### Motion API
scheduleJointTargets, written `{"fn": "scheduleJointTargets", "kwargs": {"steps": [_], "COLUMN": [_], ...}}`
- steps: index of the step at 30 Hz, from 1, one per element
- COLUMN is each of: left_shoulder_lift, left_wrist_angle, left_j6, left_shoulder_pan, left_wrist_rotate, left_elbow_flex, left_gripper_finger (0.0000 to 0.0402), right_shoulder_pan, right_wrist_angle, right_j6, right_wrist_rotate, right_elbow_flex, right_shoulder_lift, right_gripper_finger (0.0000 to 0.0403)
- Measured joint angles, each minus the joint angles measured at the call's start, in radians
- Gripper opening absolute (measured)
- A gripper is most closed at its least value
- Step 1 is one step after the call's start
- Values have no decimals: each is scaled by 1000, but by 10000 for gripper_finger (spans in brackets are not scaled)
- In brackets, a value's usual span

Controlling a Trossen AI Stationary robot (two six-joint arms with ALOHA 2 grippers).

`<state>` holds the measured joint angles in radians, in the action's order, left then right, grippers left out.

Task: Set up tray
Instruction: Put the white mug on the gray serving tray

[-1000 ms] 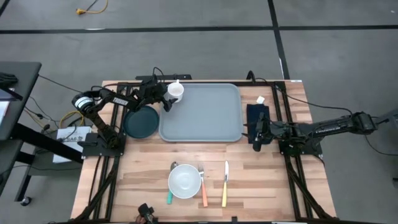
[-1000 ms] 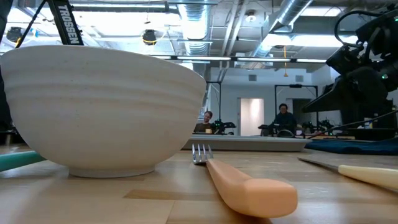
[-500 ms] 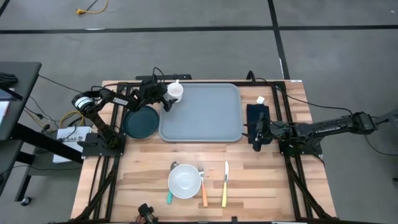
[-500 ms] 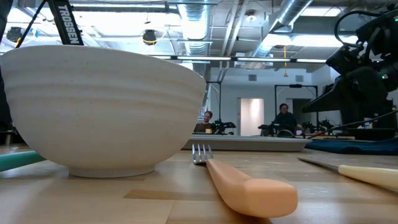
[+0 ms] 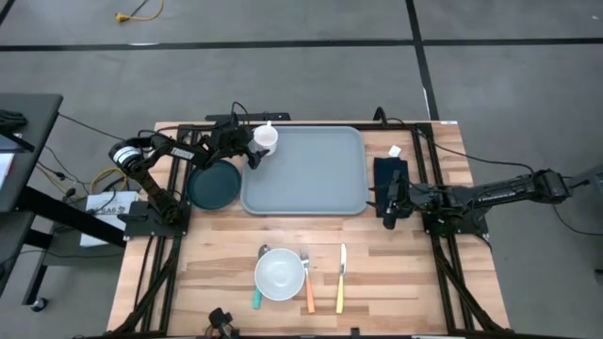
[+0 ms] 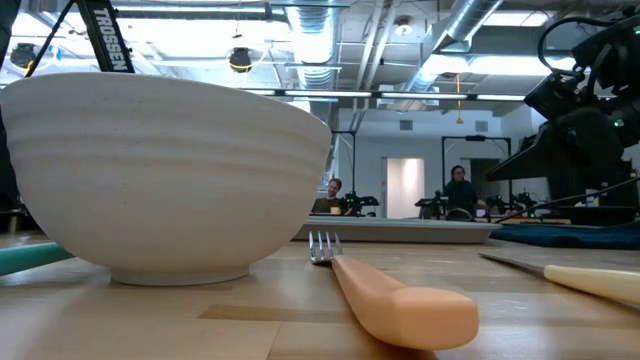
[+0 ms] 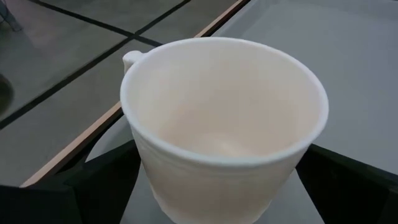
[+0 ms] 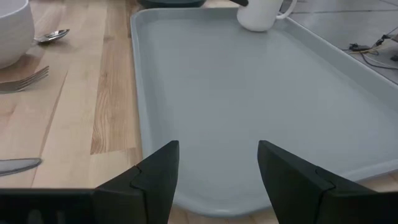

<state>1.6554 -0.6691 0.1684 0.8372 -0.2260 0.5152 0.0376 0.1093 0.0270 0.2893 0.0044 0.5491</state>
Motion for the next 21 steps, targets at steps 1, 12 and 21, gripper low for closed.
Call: {"fn": "scheduleJointTargets", "kwargs": {"steps": [1,12,21], "left_shoulder_lift": [0,0,0], "left_wrist_angle": [0,5,5], "left_j6": [-5,-25,-33], "left_shoulder_pan": [0,7,10], "left_wrist_rotate": [4,4,-13], "left_elbow_flex": [0,0,0], "left_gripper_finger": [399,400,400], "right_shoulder_pan": [0,0,0], "right_wrist_angle": [0,0,0], "right_j6": [0,0,0], "right_wrist_rotate": [0,0,0], "right_elbow_flex": [0,0,0], "right_shoulder_lift": [0,0,0], "right_gripper_finger": [211,211,211]}}
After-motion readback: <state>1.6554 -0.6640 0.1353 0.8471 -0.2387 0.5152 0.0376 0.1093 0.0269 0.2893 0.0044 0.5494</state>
